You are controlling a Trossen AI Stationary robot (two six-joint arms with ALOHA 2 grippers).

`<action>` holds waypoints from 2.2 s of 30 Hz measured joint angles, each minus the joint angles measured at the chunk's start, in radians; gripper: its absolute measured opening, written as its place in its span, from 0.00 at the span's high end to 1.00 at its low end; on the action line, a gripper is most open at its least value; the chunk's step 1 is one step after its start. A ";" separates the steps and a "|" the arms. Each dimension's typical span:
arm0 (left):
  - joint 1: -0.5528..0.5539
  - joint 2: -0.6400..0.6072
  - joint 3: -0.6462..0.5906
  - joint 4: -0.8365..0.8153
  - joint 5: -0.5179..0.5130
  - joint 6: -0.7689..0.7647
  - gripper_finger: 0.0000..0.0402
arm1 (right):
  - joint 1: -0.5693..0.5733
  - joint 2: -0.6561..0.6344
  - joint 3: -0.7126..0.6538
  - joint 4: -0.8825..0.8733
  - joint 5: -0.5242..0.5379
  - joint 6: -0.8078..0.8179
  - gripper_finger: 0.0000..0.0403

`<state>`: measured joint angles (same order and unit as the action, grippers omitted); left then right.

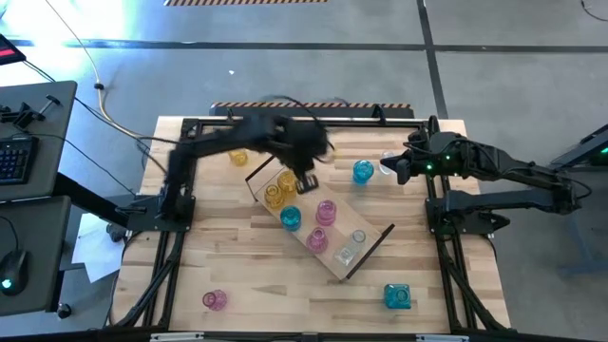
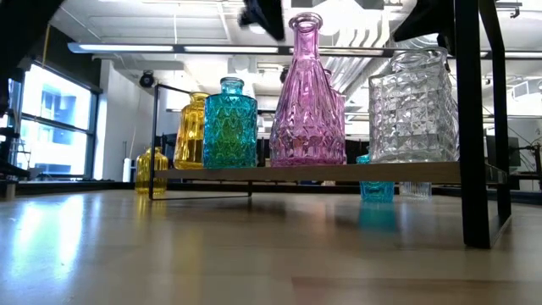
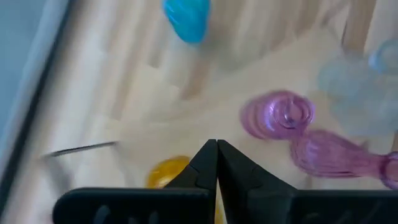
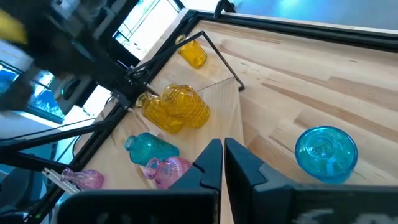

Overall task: Sort vases onto shelf
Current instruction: Put the top pink crystal vase on the shelf

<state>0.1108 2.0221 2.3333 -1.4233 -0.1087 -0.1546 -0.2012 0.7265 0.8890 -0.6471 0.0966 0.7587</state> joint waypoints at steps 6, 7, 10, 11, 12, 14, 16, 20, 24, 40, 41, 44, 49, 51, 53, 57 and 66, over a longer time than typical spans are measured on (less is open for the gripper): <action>0.035 -0.220 0.001 -0.002 -0.206 -0.082 1.00 | 0.000 0.000 0.000 0.000 -0.001 0.000 1.00; 0.035 -0.245 0.001 -0.003 -0.237 -0.092 1.00 | 0.000 0.000 0.000 0.000 -0.001 0.000 1.00; 0.030 -0.314 -0.056 0.028 -0.276 -0.116 1.00 | 0.000 0.000 0.000 0.000 -0.001 0.000 1.00; 0.024 -0.341 -0.105 0.055 -0.278 -0.132 1.00 | 0.000 0.000 0.000 0.000 -0.002 0.000 1.00; 0.018 -0.368 -0.171 0.088 -0.278 -0.149 1.00 | 0.000 0.000 0.000 0.000 -0.002 0.000 1.00; 0.003 -0.427 -0.339 0.173 -0.282 -0.175 1.00 | 0.000 0.000 0.000 0.000 -0.002 0.000 1.00; -0.011 -0.488 -0.538 0.292 -0.269 -0.214 1.00 | 0.001 0.000 0.000 0.000 -0.002 0.000 1.00; -0.011 -0.589 -0.842 0.589 -0.132 -0.277 1.00 | 0.001 0.000 0.000 0.000 -0.002 0.000 1.00; -0.001 -0.574 -0.928 0.670 -0.124 -0.294 1.00 | 0.001 0.000 0.000 0.000 -0.003 0.000 1.00; -0.001 -0.247 -0.753 0.678 -0.021 -0.123 1.00 | 0.001 0.000 0.000 -0.010 -0.003 0.010 1.00; 0.000 -0.230 -0.743 0.678 -0.015 -0.120 1.00 | 0.001 0.000 0.000 -0.011 -0.003 0.010 1.00; 0.002 -0.181 -0.726 0.674 0.018 -0.113 1.00 | 0.001 0.000 0.000 -0.011 -0.003 0.011 1.00; -0.014 -0.140 -0.726 0.670 0.060 -0.112 1.00 | 0.001 0.000 0.000 -0.011 -0.003 0.009 1.00; -0.020 -0.137 -0.726 0.668 0.064 -0.104 1.00 | 0.001 0.000 0.000 -0.011 -0.003 0.006 1.00; -0.022 -0.137 -0.726 0.670 0.084 -0.104 1.00 | 0.001 0.000 0.000 -0.012 -0.003 0.003 1.00; -0.033 -0.134 -0.726 0.669 0.117 -0.105 1.00 | 0.001 0.000 0.000 -0.012 -0.003 0.001 1.00; -0.060 -0.134 -0.726 0.676 0.143 -0.106 1.00 | 0.001 0.000 0.000 -0.012 -0.003 0.001 1.00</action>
<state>0.0512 1.8881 1.6073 -0.7475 0.0341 -0.2604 -0.2005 0.7262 0.8890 -0.6586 0.0940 0.7593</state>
